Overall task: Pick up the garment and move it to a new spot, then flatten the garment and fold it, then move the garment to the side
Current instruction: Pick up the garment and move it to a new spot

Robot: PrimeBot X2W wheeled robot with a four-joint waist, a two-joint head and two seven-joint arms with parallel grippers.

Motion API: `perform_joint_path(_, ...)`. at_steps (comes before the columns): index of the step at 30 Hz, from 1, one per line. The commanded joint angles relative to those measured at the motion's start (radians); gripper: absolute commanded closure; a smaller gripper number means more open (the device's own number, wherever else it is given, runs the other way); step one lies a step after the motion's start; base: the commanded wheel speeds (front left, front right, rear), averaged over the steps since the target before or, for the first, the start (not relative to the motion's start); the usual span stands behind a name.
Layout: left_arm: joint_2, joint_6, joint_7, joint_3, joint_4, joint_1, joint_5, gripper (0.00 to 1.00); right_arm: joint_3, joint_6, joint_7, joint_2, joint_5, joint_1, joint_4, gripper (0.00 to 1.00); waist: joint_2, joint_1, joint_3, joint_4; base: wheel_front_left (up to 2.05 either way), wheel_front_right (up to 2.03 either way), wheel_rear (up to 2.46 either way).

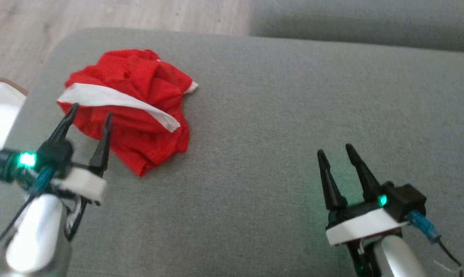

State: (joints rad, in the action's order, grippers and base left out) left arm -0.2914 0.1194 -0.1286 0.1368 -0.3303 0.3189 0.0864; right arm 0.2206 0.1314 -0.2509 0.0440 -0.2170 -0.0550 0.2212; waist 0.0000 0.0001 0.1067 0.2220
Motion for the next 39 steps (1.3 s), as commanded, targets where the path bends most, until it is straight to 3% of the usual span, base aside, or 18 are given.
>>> perform_joint_path(1,-0.090,0.009,0.053,0.038,-0.024,0.094,-0.016,0.00,0.014,-0.001,-0.011,0.006,0.012,-0.054,-0.040,0.00,0.0000,-0.0001,0.045,-0.033,0.00,0.00,0.00)
perform_joint_path(8,-0.267,0.011,0.114,0.311,-0.147,0.254,0.101,0.00,0.004,-0.001,-0.011,0.006,0.013,-0.090,-0.049,0.00,0.0000,-0.0001,0.109,-0.081,0.00,0.00,0.00)
perform_joint_path(15,-0.314,0.011,0.090,0.406,-0.246,0.337,0.164,0.00,-0.002,-0.001,-0.011,0.006,0.012,-0.107,-0.052,0.00,0.0000,-0.0001,0.134,-0.107,0.00,0.00,0.00)
perform_joint_path(16,-0.316,0.011,0.090,0.420,-0.261,0.345,0.174,0.19,-0.004,-0.001,-0.011,0.006,0.012,-0.109,-0.052,0.00,0.0000,-0.0001,0.135,-0.110,0.00,0.00,0.00)
perform_joint_path(17,-0.317,0.011,0.086,0.431,-0.273,0.353,0.185,0.80,-0.005,-0.001,-0.011,0.006,0.011,-0.110,-0.052,0.00,0.0000,-0.0001,0.135,-0.113,0.00,0.00,0.00)
perform_joint_path(18,-0.315,0.011,0.078,0.437,-0.284,0.360,0.199,1.00,-0.007,-0.001,-0.011,0.006,0.011,-0.110,-0.052,0.00,0.0000,-0.0001,0.135,-0.115,0.00,0.00,0.00)
perform_joint_path(28,-0.289,-0.023,-0.085,0.352,-0.255,0.403,0.291,1.00,-0.017,-0.001,-0.011,0.006,0.006,-0.097,-0.041,0.00,0.0000,-0.0001,0.084,-0.118,0.00,0.00,0.00)
perform_joint_path(39,-0.265,-0.127,-0.068,0.295,0.054,0.325,0.354,1.00,0.005,-0.001,-0.011,0.006,-0.011,-0.076,-0.031,0.00,0.0000,-0.0001,0.004,-0.139,0.00,0.00,0.00)
